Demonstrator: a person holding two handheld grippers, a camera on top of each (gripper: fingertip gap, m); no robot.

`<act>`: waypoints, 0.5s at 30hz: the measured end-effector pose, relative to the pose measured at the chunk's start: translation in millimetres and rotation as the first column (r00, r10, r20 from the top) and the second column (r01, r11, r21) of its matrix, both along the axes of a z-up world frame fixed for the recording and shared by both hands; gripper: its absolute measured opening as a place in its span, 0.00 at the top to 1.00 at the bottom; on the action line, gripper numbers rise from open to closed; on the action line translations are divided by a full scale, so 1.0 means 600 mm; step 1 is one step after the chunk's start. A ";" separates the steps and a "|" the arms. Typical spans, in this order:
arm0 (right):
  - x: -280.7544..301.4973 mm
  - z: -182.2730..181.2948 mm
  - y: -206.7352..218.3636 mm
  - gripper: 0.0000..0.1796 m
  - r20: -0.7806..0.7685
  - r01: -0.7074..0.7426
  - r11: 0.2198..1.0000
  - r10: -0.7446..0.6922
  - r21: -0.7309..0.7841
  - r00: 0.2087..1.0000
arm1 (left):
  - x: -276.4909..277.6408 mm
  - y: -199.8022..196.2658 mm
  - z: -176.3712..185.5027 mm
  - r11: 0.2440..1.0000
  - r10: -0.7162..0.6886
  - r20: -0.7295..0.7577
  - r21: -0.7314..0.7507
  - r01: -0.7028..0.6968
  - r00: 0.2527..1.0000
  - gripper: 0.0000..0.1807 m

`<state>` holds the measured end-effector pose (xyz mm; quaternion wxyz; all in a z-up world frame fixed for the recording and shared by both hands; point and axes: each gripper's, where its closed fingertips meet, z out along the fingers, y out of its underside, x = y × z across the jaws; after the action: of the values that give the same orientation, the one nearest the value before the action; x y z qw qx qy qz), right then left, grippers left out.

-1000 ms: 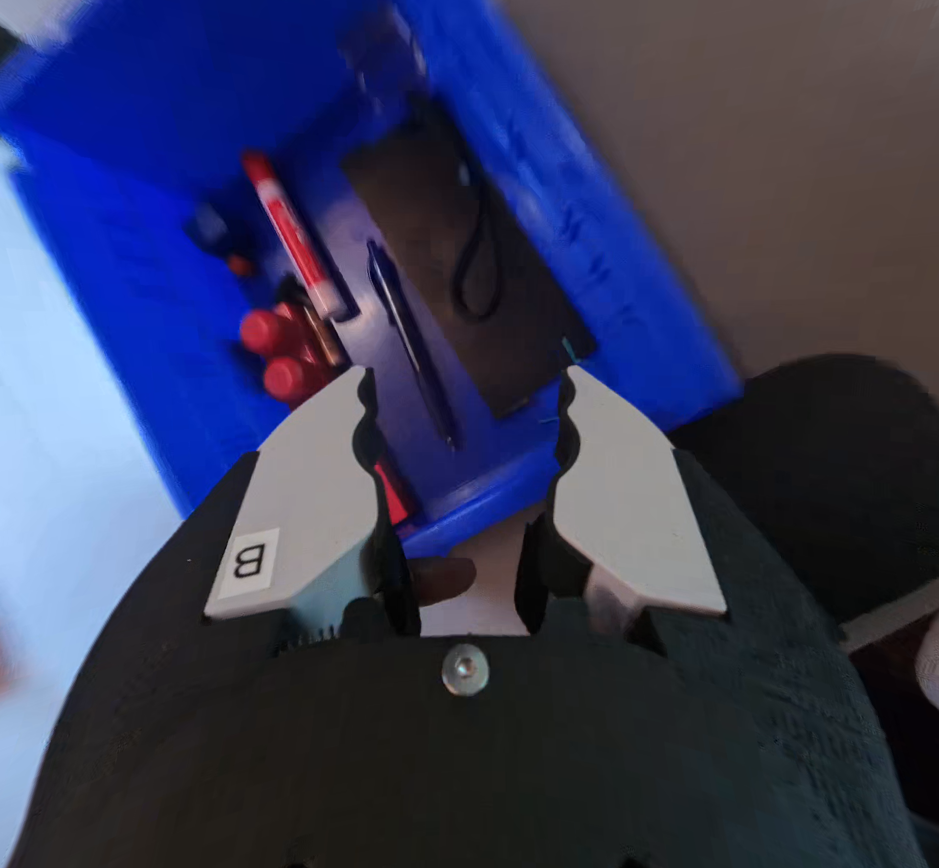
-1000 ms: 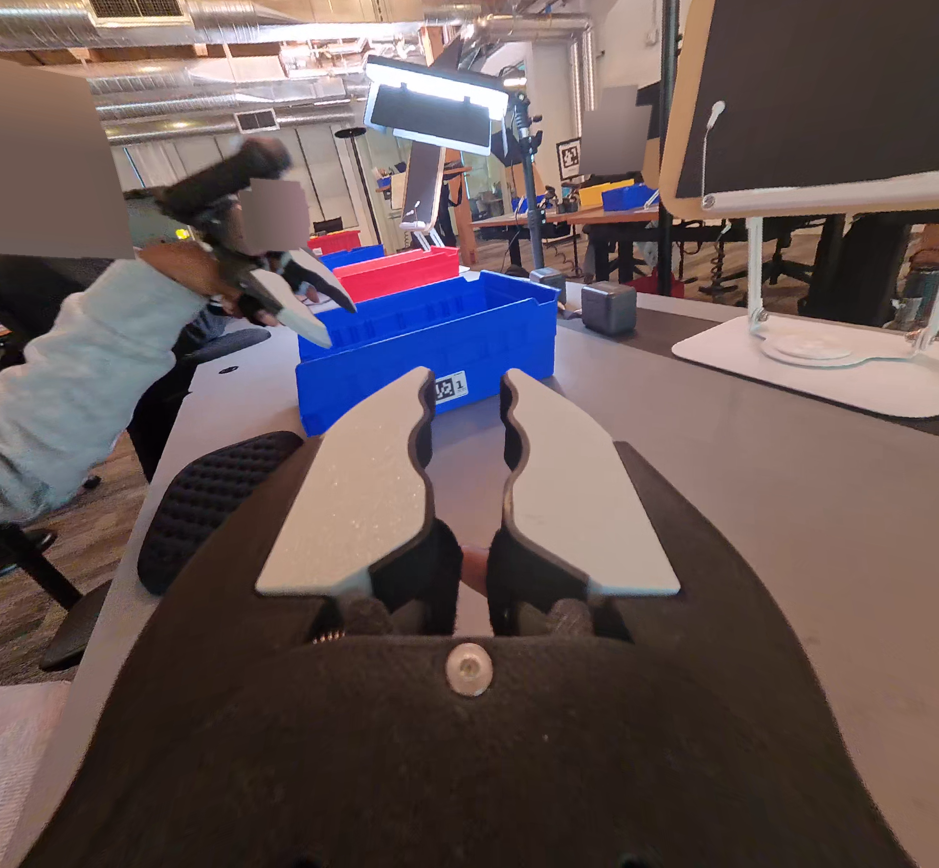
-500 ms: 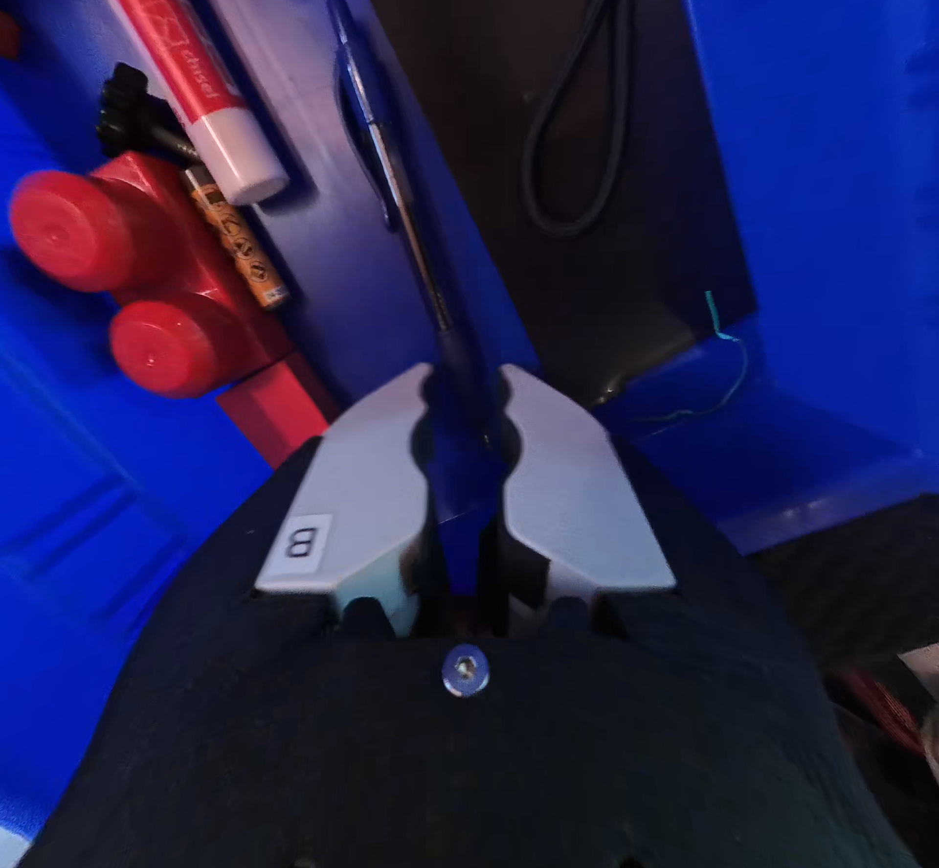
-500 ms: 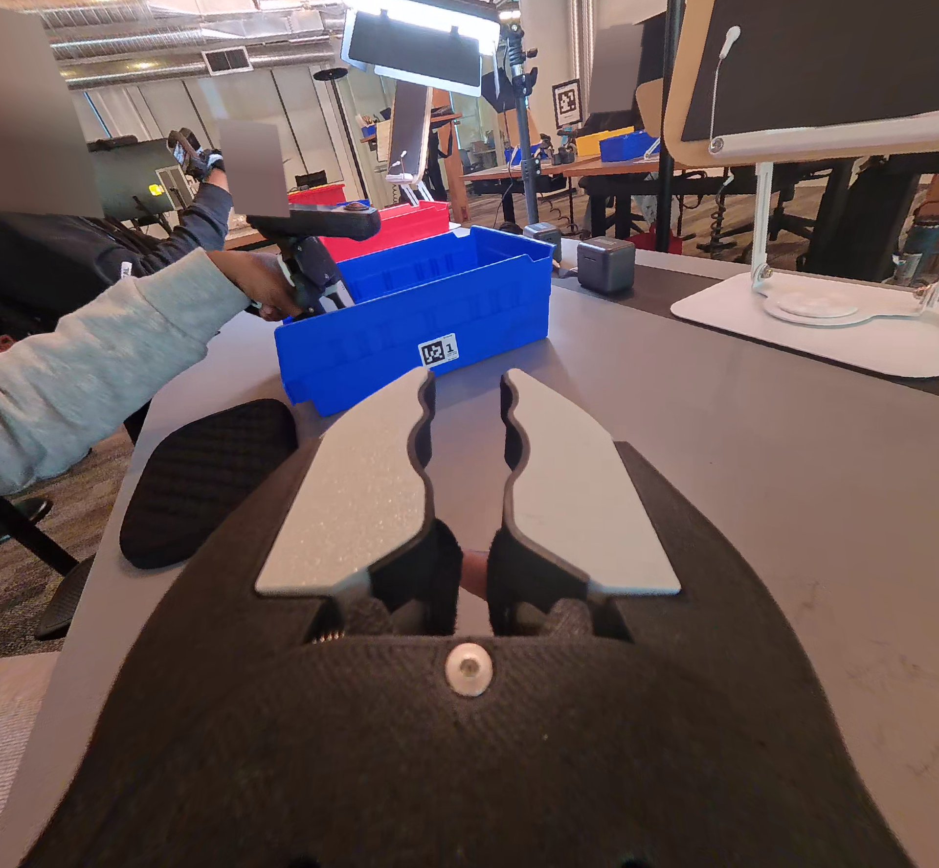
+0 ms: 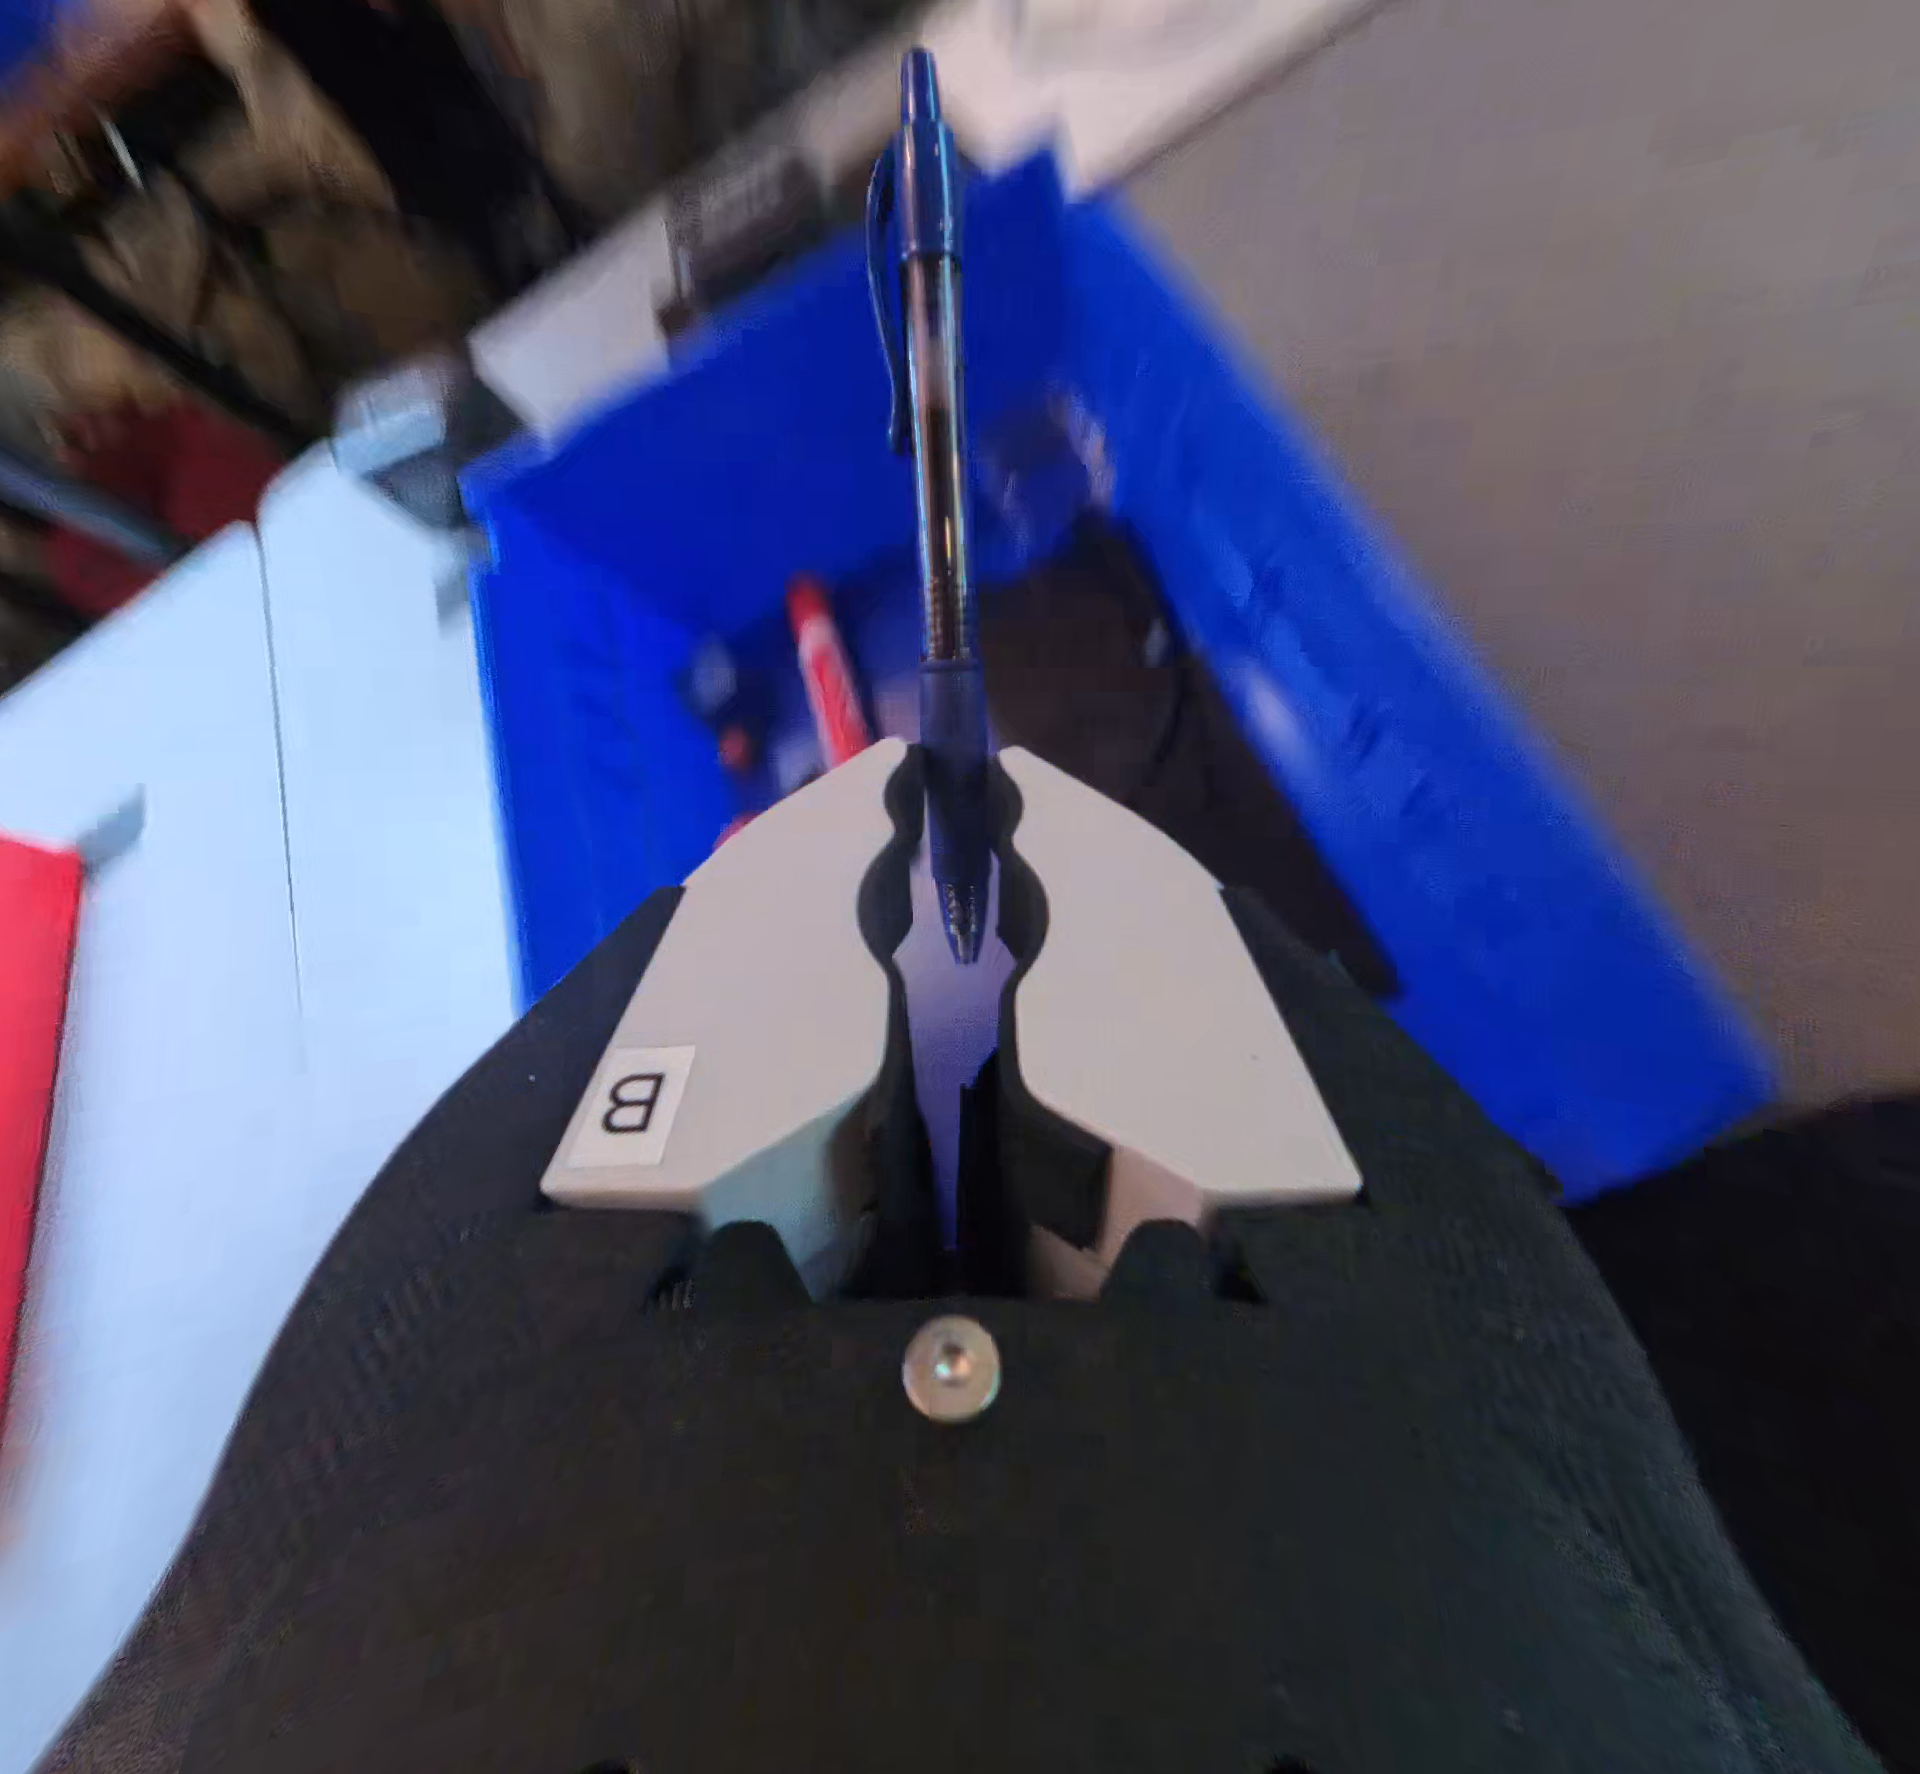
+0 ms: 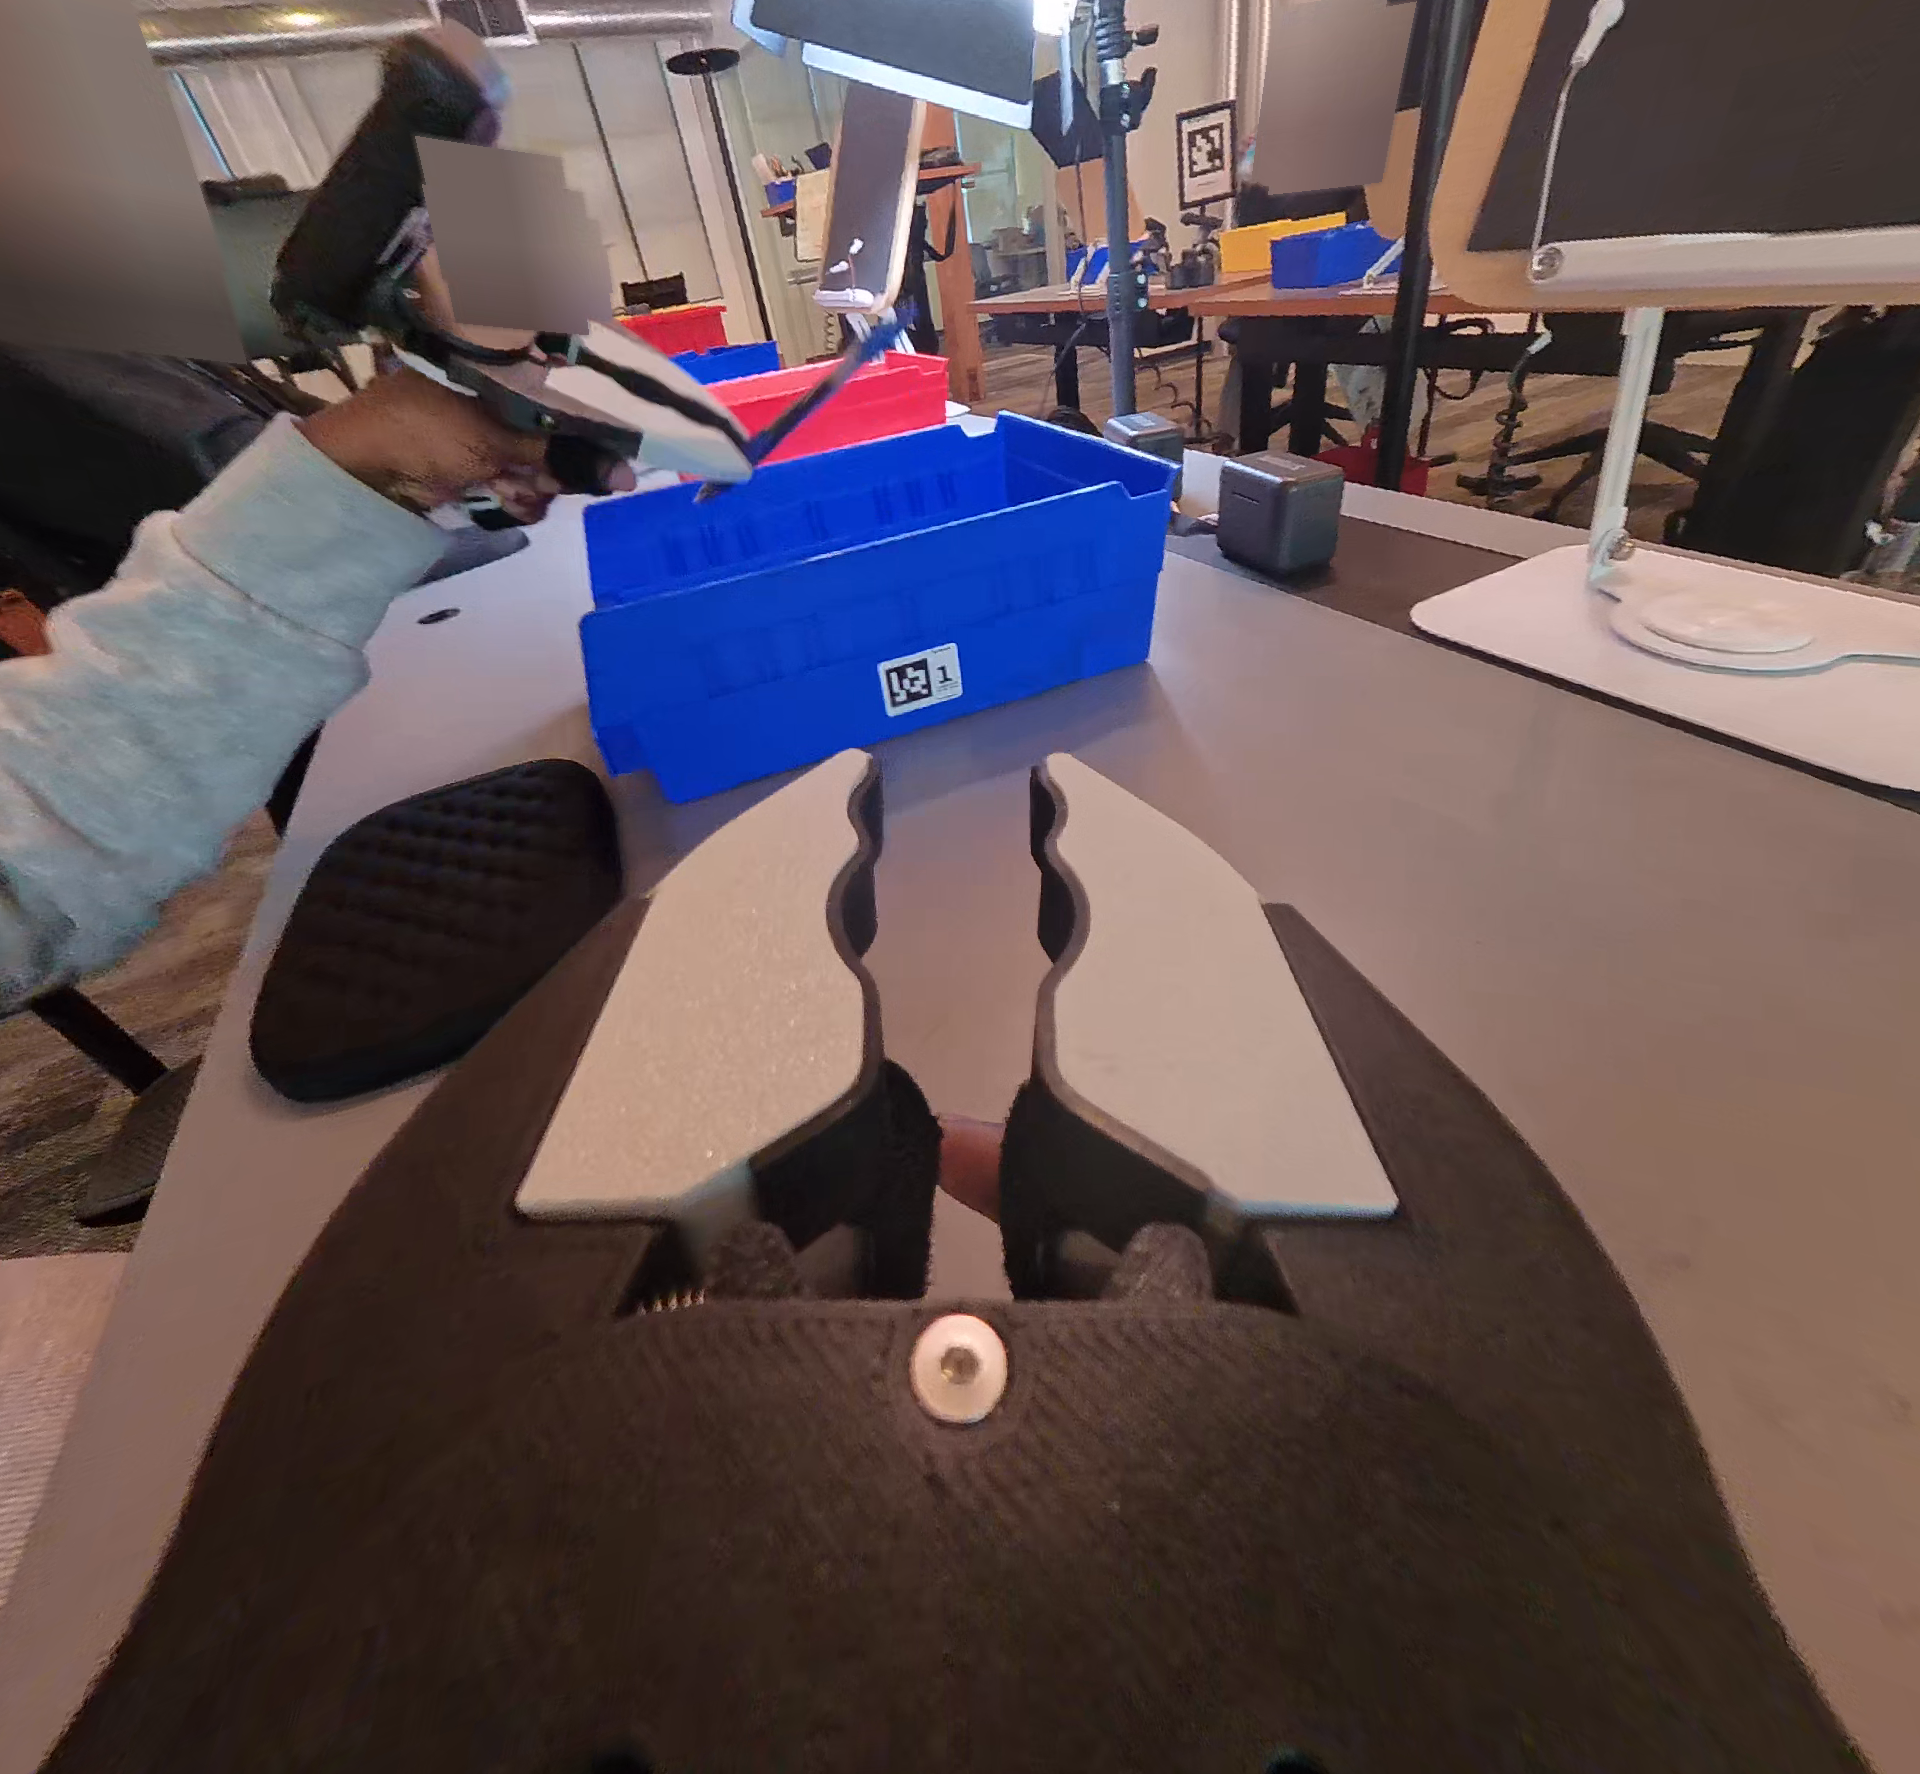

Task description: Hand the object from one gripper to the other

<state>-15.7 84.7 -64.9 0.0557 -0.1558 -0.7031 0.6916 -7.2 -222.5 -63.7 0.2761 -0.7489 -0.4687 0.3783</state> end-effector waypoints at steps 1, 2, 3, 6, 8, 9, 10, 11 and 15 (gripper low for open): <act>0.003 0.002 -0.001 0.85 0.004 -0.012 1.000 0.012 -0.011 1.000 | -0.005 0.031 0.028 0.998 -0.051 -0.110 0.032 0.055 0.993 0.94; 0.006 0.004 -0.003 0.85 0.011 -0.024 0.999 0.024 -0.025 1.000 | -0.007 0.069 0.053 0.989 -0.116 -0.213 0.060 0.132 0.970 0.94; 0.009 0.007 -0.004 0.84 0.018 -0.037 0.999 0.038 -0.039 0.999 | -0.005 0.111 0.074 0.973 -0.179 -0.302 0.085 0.214 0.936 0.94; 0.020 0.019 -0.005 0.84 0.025 -0.079 0.992 0.082 -0.096 0.996 | 0.013 0.247 0.118 0.861 -0.311 -0.515 0.203 0.466 0.799 0.94; 0.028 0.035 -0.002 0.83 0.016 -0.113 0.981 0.117 -0.156 0.993 | 0.037 0.340 0.132 0.701 -0.382 -0.594 0.314 0.641 0.708 0.94; 0.033 0.045 0.001 0.83 0.010 -0.131 0.972 0.136 -0.194 0.991 | 0.050 0.382 0.134 0.601 -0.412 -0.617 0.369 0.709 0.670 0.94; 0.038 0.057 0.005 0.83 0.002 -0.150 0.960 0.155 -0.235 0.988 | 0.063 0.421 0.133 0.503 -0.443 -0.633 0.410 0.761 0.634 0.94; 0.044 0.069 0.011 0.82 -0.011 -0.171 0.944 0.176 -0.280 0.984 | 0.073 0.453 0.129 0.430 -0.463 -0.644 0.438 0.790 0.609 0.94; 0.071 0.119 0.040 0.82 -0.091 -0.265 0.856 0.251 -0.444 0.964 | 0.088 0.538 0.094 0.293 -0.554 -0.597 0.513 0.807 0.581 0.94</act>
<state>27.1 108.7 6.6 -0.0647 -0.0586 -0.5363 0.8395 45.7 100.1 -7.2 0.7601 -0.6214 -0.1592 0.1036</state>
